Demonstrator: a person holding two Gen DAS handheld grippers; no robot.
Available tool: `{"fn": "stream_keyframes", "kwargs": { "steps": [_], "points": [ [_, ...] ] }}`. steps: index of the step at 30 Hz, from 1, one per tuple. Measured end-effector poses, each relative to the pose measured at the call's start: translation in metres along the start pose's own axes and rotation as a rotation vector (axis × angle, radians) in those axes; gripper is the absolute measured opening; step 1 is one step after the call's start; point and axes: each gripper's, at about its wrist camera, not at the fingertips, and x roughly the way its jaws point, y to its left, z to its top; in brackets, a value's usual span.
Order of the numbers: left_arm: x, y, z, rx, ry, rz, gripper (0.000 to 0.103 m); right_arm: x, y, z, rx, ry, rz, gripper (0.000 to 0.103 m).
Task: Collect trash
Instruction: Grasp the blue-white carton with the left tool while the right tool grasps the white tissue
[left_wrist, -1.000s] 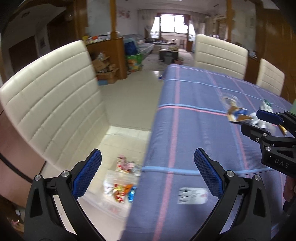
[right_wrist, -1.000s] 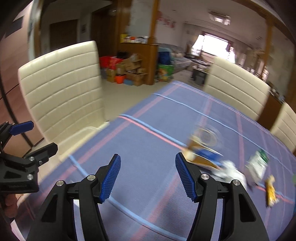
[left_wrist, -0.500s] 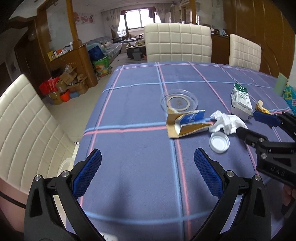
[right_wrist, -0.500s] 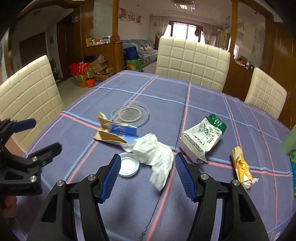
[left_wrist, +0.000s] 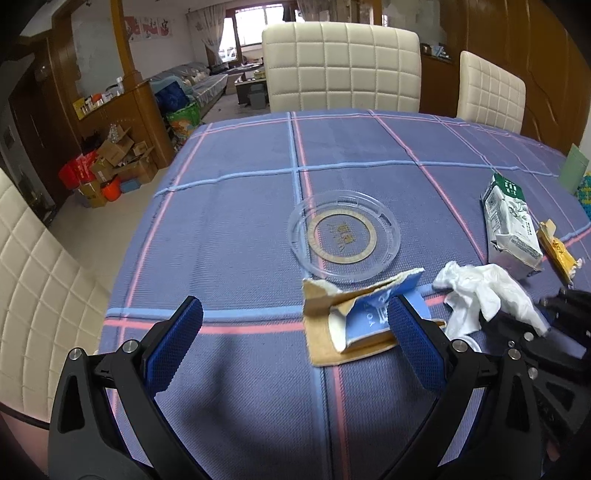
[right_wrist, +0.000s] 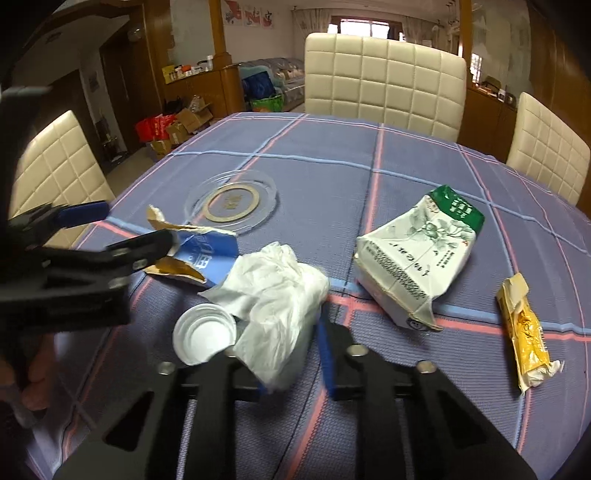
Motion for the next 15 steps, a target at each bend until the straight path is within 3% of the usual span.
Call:
{"fn": "stream_keyframes", "kwargs": {
  "steps": [4,5,6,8,10,11,15],
  "points": [
    [0.011,-0.002,0.003,-0.018,0.017,-0.033,0.098,-0.001,-0.002,-0.002,0.015,0.001,0.017,0.008],
    [0.012,-0.002,0.003,-0.019,0.016,-0.039,0.094,-0.001,-0.004,-0.002,0.026,0.003,0.026,0.008],
    [0.012,-0.003,0.002,-0.016,0.013,-0.053,0.088,-0.001,-0.005,-0.002,0.031,0.003,0.031,0.008],
    [0.008,-0.006,0.001,-0.001,0.015,-0.123,0.057,0.0,-0.005,-0.001,0.032,0.004,0.032,0.008],
    [0.004,-0.012,0.0,0.025,0.019,-0.137,0.044,0.0,-0.006,-0.002,0.033,0.003,0.032,0.008],
    [0.002,-0.016,-0.002,0.046,0.021,-0.145,0.027,-0.001,-0.007,-0.001,0.035,0.003,0.033,0.008],
    [-0.004,-0.018,-0.01,0.064,0.042,-0.16,0.009,-0.003,-0.009,-0.003,0.048,0.005,0.037,0.007]
  ]
}}
